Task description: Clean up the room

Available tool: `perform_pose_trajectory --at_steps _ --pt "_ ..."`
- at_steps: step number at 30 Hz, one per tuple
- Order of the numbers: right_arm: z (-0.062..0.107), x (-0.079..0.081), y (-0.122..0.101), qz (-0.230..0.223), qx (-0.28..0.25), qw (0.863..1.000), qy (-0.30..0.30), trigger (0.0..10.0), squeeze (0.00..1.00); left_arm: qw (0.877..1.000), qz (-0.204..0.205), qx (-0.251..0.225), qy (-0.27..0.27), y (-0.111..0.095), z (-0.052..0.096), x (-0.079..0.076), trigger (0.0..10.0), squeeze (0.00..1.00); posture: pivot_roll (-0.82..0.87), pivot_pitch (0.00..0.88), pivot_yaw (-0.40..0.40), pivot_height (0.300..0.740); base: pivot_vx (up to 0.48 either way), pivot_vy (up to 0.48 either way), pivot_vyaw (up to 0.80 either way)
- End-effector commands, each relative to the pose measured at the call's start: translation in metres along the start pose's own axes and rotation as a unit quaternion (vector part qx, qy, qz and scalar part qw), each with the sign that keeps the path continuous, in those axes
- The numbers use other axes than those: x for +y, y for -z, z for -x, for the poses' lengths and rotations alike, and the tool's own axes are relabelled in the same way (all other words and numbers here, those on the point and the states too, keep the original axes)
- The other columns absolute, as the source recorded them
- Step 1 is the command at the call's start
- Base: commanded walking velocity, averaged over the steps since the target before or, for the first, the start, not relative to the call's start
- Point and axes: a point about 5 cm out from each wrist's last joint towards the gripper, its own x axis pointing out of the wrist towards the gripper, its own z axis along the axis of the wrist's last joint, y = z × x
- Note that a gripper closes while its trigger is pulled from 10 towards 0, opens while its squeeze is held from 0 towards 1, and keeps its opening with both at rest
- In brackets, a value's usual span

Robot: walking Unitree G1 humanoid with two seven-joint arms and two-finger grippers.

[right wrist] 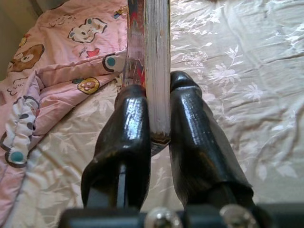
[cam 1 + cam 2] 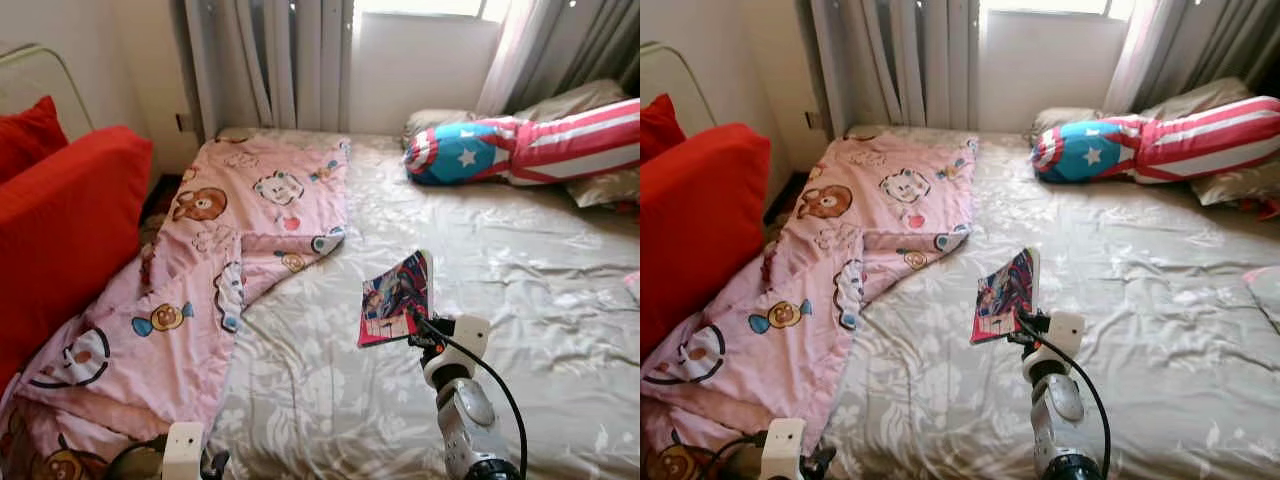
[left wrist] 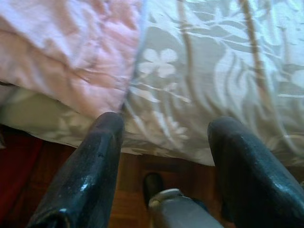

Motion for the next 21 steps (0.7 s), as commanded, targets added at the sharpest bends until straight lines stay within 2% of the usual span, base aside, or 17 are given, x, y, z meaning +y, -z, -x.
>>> perform_pose_trajectory --at_steps 1,21 --pt "-0.0034 -0.0016 -0.0087 0.001 -0.017 1.0 0.004 10.0 0.0 1.0 -0.005 0.015 0.009 0.0058 0.0012 -0.0032 10.0 0.0 0.05 0.0 -0.053 0.726 0.0 -0.439 0.0" --pt "-0.0037 0.0008 -0.0053 0.003 -0.008 1.0 0.004 10.0 0.0 0.999 -0.009 0.031 0.009 0.0133 0.0037 -0.0028 10.0 0.0 0.05 0.0 -0.049 0.726 0.0 -0.436 0.0"
